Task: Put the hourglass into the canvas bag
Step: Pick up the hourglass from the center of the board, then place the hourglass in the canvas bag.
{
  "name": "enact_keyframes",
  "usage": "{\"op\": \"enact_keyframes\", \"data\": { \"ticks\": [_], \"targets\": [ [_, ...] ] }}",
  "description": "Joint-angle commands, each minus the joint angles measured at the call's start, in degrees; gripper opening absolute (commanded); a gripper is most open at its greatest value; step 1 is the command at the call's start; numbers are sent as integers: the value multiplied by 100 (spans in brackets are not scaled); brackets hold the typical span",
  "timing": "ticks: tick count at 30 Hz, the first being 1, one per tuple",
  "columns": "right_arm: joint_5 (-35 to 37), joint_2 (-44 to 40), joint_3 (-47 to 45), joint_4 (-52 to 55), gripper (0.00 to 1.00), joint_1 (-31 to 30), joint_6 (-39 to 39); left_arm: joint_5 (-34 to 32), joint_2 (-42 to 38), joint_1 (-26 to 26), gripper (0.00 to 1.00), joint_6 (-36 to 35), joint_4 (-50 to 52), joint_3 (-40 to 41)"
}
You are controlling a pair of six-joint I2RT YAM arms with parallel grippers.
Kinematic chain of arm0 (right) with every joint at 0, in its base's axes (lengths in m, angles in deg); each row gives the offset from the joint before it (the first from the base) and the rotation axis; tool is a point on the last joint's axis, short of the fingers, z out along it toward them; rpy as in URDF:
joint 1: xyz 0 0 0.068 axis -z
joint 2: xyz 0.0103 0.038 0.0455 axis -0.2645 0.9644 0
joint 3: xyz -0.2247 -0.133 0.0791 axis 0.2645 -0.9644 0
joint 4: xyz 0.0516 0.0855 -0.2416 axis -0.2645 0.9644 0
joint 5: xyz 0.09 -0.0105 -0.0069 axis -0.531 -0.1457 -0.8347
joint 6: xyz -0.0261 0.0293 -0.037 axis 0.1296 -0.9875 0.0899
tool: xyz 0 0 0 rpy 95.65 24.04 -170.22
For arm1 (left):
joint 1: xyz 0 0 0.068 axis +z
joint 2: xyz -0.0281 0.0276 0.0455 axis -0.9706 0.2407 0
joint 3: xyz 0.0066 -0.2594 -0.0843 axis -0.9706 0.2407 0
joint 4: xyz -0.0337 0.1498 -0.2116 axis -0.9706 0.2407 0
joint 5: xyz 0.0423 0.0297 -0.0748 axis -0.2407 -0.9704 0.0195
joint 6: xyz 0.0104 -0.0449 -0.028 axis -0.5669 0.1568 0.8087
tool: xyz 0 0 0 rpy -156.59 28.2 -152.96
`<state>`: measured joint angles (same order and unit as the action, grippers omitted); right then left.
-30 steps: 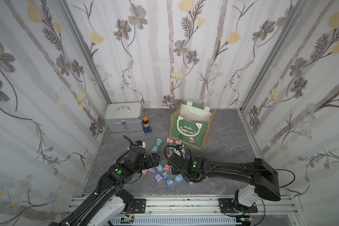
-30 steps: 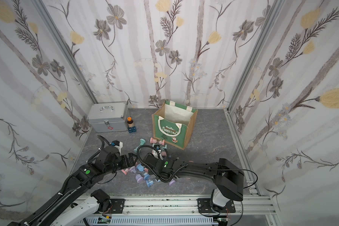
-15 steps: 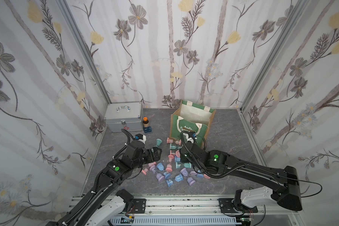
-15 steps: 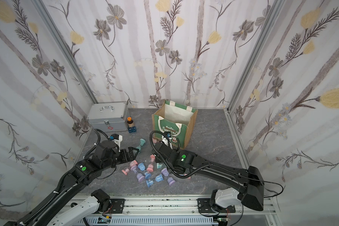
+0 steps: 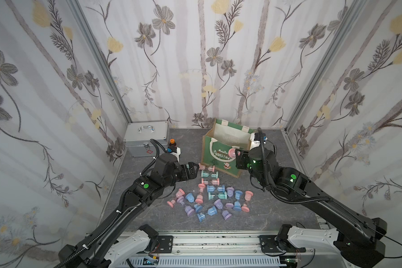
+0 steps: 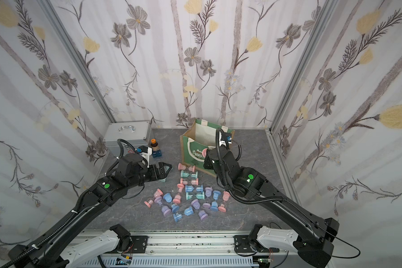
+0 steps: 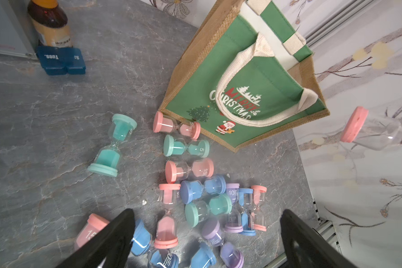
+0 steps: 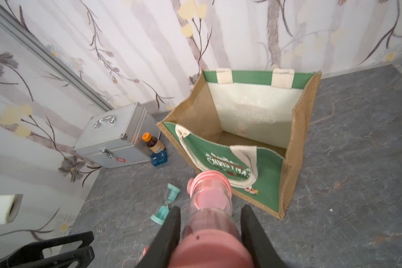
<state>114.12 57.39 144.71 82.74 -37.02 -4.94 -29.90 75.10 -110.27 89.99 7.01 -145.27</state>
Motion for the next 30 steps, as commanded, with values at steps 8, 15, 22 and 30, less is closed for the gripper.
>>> {"op": "enact_keyframes", "data": {
  "ticks": [8,15,22,30],
  "targets": [
    [-420,611,884,-864,20,1182,929,234,889,-36,100,-77,-1019,-580],
    [-1045,1593,1511,-926,20,1753,1137,220,1521,-94,100,-79,-1407,-880],
    [-1800,2669,2159,-783,20,2137,1154,112,2107,-96,100,-128,-1572,-1142],
    [-2438,3924,3037,-521,21,2407,1183,-72,2645,-96,100,-286,-1853,-1318]
  ]
}}
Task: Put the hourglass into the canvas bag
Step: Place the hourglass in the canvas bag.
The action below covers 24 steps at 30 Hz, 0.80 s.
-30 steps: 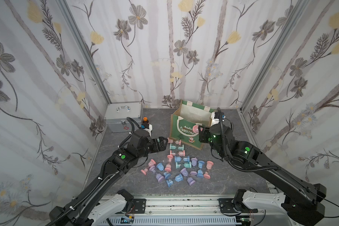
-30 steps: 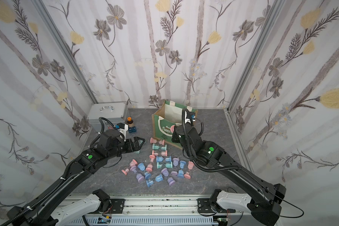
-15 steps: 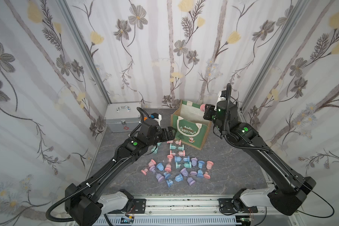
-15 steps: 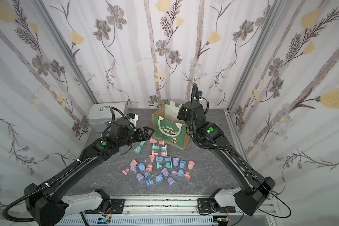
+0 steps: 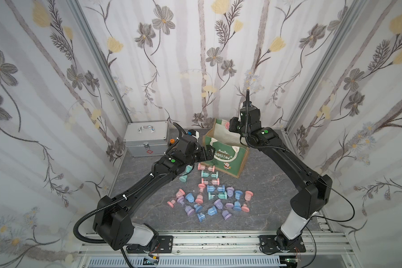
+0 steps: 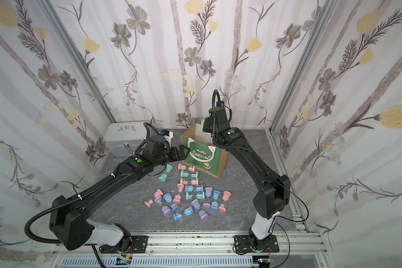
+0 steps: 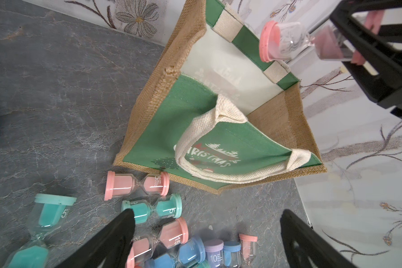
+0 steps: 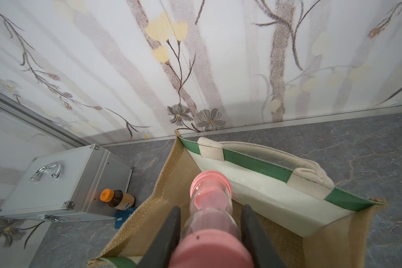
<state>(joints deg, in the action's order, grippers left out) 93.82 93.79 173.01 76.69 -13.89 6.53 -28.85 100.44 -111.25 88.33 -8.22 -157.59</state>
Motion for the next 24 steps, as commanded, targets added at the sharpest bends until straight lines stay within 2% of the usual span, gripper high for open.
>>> {"op": "enact_keyframes", "data": {
  "ticks": [1,10,19,24],
  "targets": [
    [-483,415,296,126,21,141,12,-192,179,2,100,-139,-357,-104],
    [-771,1239,595,240,22,311,-2,-252,584,2,100,-240,-577,-134],
    [-955,1817,593,320,24,303,-63,-415,492,0,100,-307,-618,50],
    [-968,1897,595,238,28,290,-90,-503,499,2,100,-313,-560,77]
  ]
}}
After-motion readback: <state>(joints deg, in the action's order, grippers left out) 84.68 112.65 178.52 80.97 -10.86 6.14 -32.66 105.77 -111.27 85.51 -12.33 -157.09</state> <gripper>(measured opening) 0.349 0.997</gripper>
